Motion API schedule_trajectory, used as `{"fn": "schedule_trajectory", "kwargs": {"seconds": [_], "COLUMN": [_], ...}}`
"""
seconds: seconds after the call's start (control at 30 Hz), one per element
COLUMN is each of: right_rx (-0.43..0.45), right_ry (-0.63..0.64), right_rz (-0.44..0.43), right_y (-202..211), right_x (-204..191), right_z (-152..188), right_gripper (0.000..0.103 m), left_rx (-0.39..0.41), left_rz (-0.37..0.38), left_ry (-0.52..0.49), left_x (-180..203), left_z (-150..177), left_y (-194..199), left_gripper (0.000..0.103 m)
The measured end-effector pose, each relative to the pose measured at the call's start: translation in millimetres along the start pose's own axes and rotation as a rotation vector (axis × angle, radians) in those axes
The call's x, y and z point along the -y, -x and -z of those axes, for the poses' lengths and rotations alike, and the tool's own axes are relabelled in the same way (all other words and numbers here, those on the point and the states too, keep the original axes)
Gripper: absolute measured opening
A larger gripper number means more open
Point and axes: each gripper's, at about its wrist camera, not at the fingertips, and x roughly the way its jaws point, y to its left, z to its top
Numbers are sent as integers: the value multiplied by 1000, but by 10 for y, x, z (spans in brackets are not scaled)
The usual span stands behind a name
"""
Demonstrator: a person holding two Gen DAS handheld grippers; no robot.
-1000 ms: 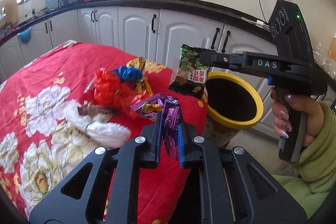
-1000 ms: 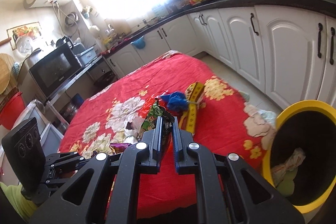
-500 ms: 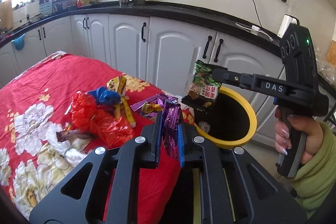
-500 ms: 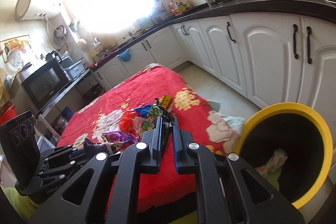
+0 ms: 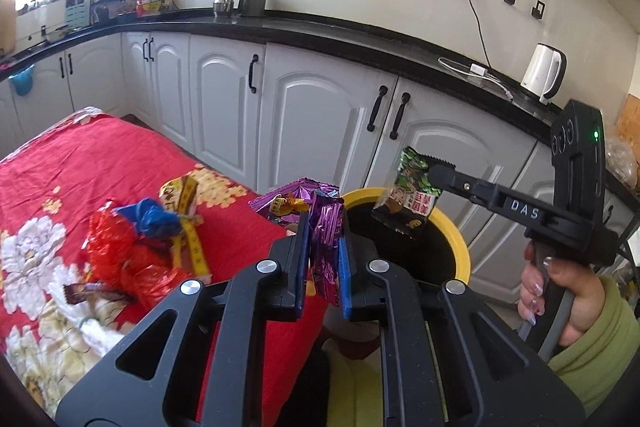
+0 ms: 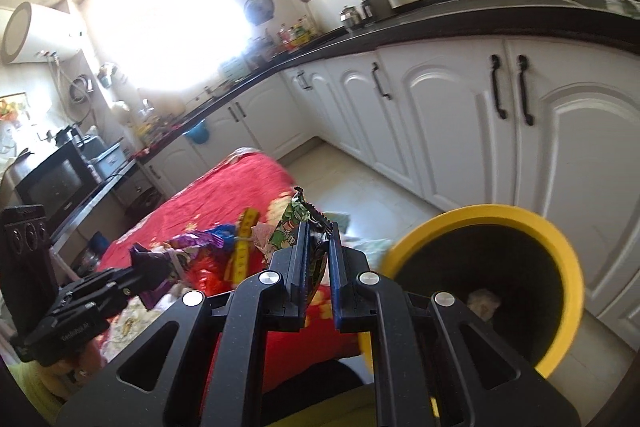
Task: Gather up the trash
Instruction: 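Carry the purple wrapper and green packet over the yellow-rimmed bin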
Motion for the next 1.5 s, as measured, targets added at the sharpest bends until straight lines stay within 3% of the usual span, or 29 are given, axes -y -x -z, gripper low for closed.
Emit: {"fn": "schedule_trajectory", "kwargs": {"seconds": [0.77, 1.5], "right_rx": [49, -43], "right_ry": [-99, -146], "right_rz": [154, 272], "right_y": [239, 74], "right_x": [776, 1178], "right_z": [92, 381], "right_gripper": [9, 9], "left_rx": [-33, -130], "left_rz": [55, 108], "left_ry": [40, 29], "left_x": [388, 699], "left_z": [-157, -88], "left_y": [-594, -1317], "left_gripper": [8, 8]}}
